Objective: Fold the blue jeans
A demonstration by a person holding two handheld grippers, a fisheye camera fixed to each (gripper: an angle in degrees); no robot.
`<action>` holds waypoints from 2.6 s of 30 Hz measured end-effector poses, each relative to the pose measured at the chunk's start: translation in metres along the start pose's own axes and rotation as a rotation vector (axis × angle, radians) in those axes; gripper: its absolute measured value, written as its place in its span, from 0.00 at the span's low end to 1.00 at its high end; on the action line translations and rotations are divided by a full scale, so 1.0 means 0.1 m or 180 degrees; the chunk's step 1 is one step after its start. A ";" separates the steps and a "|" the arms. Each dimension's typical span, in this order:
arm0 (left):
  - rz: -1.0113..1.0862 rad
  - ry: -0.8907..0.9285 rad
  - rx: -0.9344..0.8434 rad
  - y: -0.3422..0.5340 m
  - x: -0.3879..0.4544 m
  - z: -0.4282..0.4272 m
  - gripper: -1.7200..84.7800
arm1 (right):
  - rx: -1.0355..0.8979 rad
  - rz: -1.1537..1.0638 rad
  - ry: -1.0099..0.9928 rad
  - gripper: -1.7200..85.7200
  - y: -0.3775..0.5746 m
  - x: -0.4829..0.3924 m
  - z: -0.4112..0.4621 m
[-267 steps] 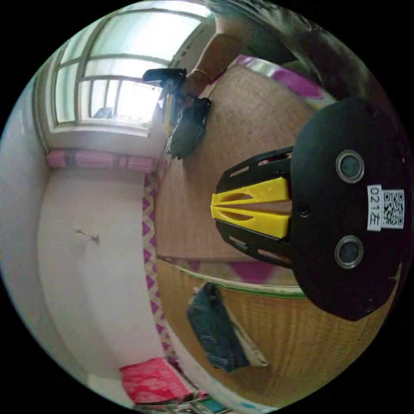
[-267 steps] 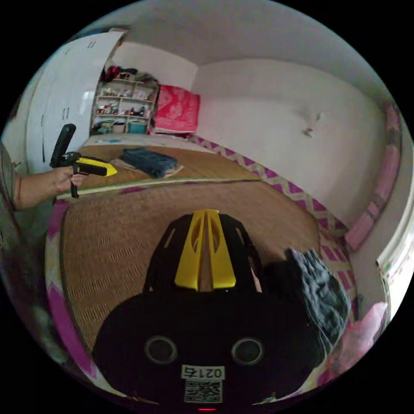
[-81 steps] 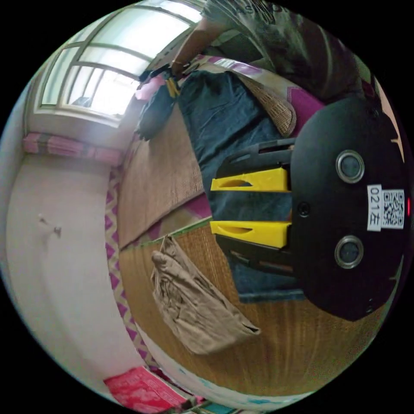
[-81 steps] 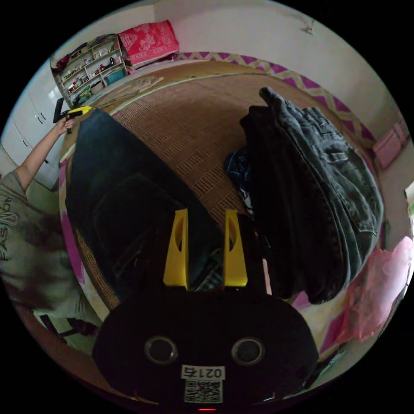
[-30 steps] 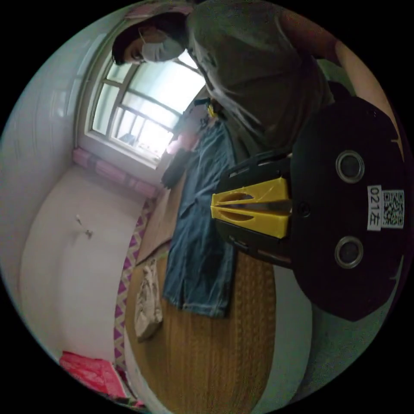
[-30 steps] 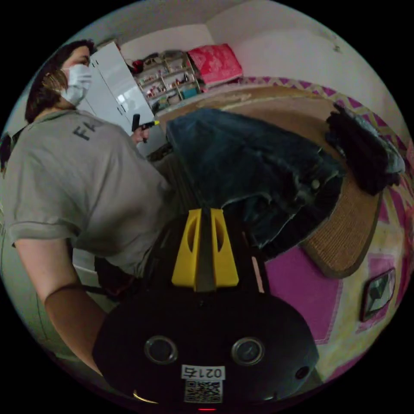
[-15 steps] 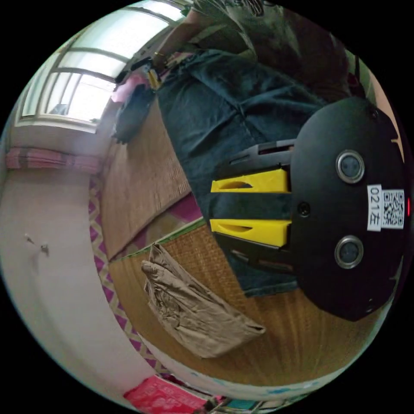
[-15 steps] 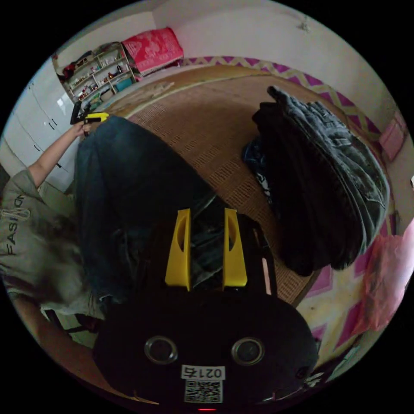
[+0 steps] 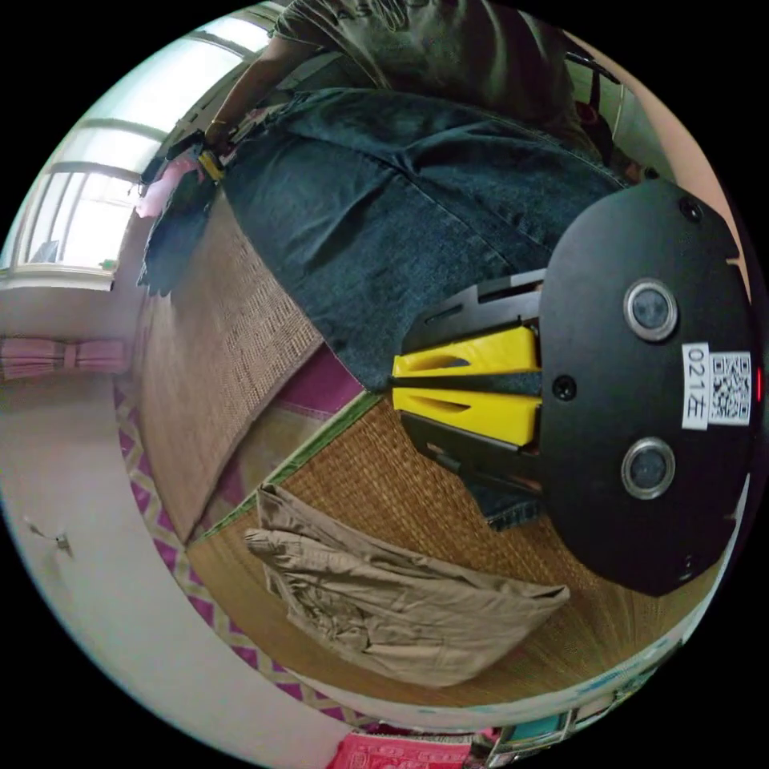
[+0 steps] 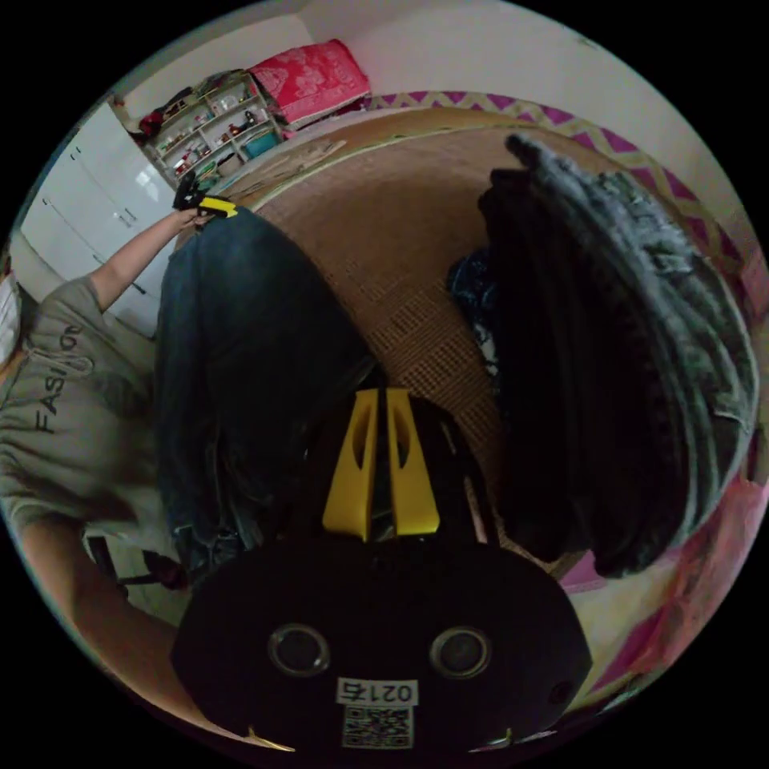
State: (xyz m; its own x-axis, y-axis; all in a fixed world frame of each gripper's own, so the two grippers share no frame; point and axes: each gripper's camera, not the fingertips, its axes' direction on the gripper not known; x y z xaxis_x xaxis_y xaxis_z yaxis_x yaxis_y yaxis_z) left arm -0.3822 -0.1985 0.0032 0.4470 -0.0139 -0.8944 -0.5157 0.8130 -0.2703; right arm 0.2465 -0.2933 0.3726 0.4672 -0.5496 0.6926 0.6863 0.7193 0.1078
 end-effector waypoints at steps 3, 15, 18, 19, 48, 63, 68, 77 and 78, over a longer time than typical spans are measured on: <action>0.0085 -0.0046 0.0144 -0.12 -0.03 -0.20 0.02 | 0.0122 -0.0045 0.0236 0.01 -0.10 -0.10 -0.20; -0.0712 -0.0366 0.0662 0.15 -0.24 -0.15 0.03 | 0.0055 0.0472 0.0808 0.09 -0.25 -0.21 0.22; -0.0831 -0.0136 0.1065 0.69 -0.14 -0.54 0.06 | 0.0787 0.0403 0.0394 0.11 0.10 -0.59 -0.21; -0.0765 -0.0099 0.1031 0.77 -0.07 -0.58 0.07 | 0.0860 0.0339 0.0341 0.11 0.16 -0.71 -0.27; -0.3446 -0.0403 0.1576 3.20 1.82 -1.37 0.11 | 0.1061 0.1901 0.1420 0.10 1.69 -2.60 0.10; -0.4569 0.0171 0.1865 3.57 1.27 -1.75 0.12 | 0.1742 0.3537 0.0239 0.11 3.49 -2.20 -0.80; -0.4568 0.0357 0.1907 3.51 1.16 -1.89 0.07 | 0.1910 0.3766 -0.0175 0.11 3.66 -1.94 -0.87; -0.4548 0.0421 0.1843 3.33 0.92 -2.11 0.03 | 0.2609 0.4084 -0.0947 0.11 4.06 -1.54 -1.09; -0.4564 0.0434 0.1845 3.31 0.89 -2.13 0.02 | 0.2611 0.4112 -0.0948 0.10 4.07 -1.49 -1.11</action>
State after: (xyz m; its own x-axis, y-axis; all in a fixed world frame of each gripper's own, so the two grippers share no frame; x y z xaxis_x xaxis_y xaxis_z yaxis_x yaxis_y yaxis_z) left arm -0.6689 -0.0542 -0.2419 0.2173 -0.9748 -0.0498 0.6285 0.1788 -0.7570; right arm 0.5180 0.0339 0.2341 0.2873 0.6319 0.7198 -0.6066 0.7016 -0.3737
